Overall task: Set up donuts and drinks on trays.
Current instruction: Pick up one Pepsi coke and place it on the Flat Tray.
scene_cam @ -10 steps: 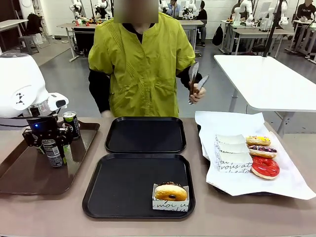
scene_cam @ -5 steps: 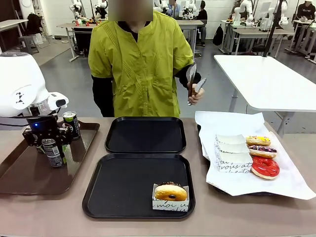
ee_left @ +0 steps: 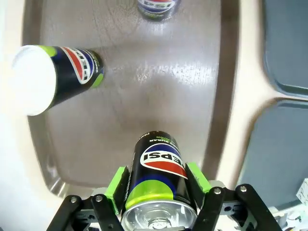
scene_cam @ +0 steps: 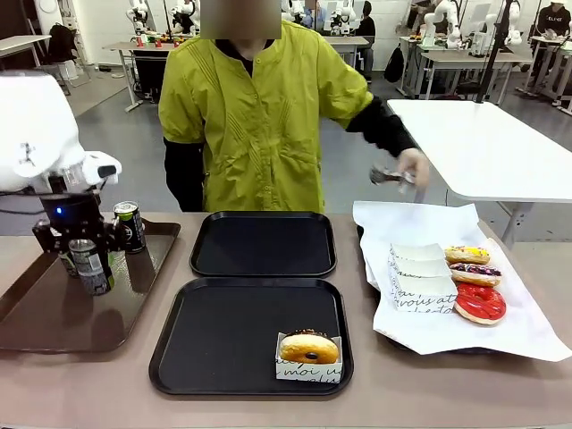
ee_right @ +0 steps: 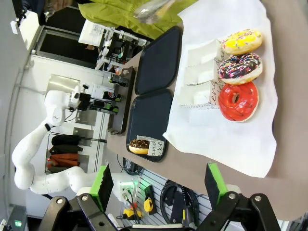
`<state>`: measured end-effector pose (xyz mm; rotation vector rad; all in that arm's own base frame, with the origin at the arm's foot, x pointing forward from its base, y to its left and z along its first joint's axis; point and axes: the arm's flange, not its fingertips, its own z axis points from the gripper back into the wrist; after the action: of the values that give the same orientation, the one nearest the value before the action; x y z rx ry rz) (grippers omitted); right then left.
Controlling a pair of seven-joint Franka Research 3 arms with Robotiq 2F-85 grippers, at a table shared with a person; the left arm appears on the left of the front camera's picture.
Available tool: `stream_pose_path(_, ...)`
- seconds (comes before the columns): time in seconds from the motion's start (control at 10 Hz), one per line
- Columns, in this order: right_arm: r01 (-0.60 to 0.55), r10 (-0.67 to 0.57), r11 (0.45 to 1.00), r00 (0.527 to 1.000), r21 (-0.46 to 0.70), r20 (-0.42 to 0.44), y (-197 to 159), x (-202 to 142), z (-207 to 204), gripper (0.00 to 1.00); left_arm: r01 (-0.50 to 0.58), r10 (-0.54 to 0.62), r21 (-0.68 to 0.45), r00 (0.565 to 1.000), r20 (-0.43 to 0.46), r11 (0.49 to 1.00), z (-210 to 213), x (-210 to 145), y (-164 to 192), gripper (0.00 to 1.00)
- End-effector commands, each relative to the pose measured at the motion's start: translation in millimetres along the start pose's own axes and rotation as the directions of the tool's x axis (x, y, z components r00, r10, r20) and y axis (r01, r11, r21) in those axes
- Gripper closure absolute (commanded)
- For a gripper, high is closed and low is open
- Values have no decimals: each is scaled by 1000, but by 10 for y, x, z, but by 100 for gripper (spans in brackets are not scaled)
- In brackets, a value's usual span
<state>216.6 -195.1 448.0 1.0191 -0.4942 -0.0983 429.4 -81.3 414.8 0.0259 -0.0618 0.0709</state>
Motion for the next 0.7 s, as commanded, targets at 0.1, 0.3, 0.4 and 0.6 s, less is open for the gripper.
stream_pose_path(0.1,-3,3,1000,1000,3,4,-12,1,-1,0,-14,16,-21,995,96,1000,886,-297,-188,100)
stream_pose_path(0.3,-3,3,1000,1000,3,4,-12,1,-1,0,-41,41,-1,992,115,999,1238,-419,-217,100)
stream_pose_path(0.4,-3,3,1000,1000,3,4,-12,1,-1,0,-71,71,0,992,105,997,1295,-460,-153,100)
stream_pose_path(0.6,-3,3,1000,1000,3,4,-12,1,-1,0,-25,25,-1,993,119,1000,1317,-470,-182,100)
